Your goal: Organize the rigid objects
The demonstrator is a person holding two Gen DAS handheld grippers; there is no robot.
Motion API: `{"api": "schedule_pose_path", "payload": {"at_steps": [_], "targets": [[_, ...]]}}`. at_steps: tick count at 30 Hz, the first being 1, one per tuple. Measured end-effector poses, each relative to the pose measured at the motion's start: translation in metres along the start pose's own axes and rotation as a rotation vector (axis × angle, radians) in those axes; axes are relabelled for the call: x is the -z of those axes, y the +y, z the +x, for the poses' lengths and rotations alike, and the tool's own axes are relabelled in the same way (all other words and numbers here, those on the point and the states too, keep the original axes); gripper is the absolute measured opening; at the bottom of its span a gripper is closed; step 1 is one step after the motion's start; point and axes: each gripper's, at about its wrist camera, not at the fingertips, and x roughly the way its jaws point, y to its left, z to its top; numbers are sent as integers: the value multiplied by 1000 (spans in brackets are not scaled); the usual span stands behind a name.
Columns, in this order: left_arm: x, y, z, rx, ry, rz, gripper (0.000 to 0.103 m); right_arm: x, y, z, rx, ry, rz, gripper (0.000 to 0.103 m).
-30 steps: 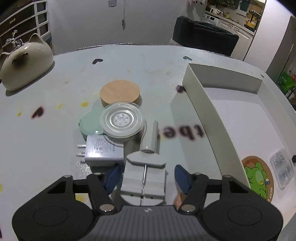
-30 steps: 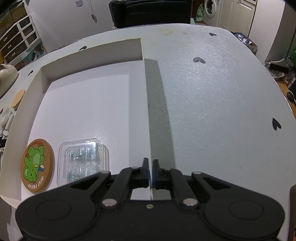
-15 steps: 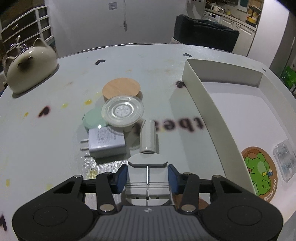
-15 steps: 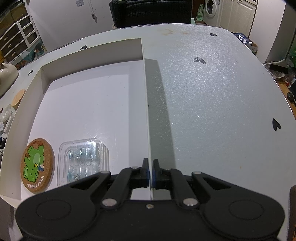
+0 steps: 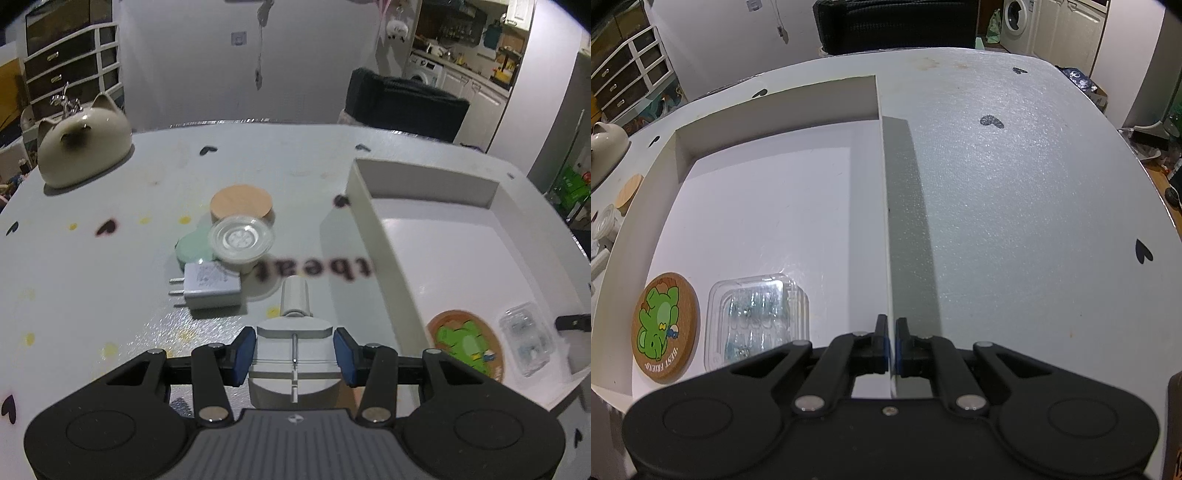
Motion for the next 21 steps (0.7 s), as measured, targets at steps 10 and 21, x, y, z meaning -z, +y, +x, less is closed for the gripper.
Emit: {"api": "schedule_pose_path", "payload": {"at_steps": [10, 21], "targets": [[-25, -34, -12, 77, -73, 55, 47, 0, 0, 0, -1, 0, 1, 5], [-58, -107, 21, 256, -56, 233, 47, -2, 1, 0, -2, 3, 1, 5]]}}
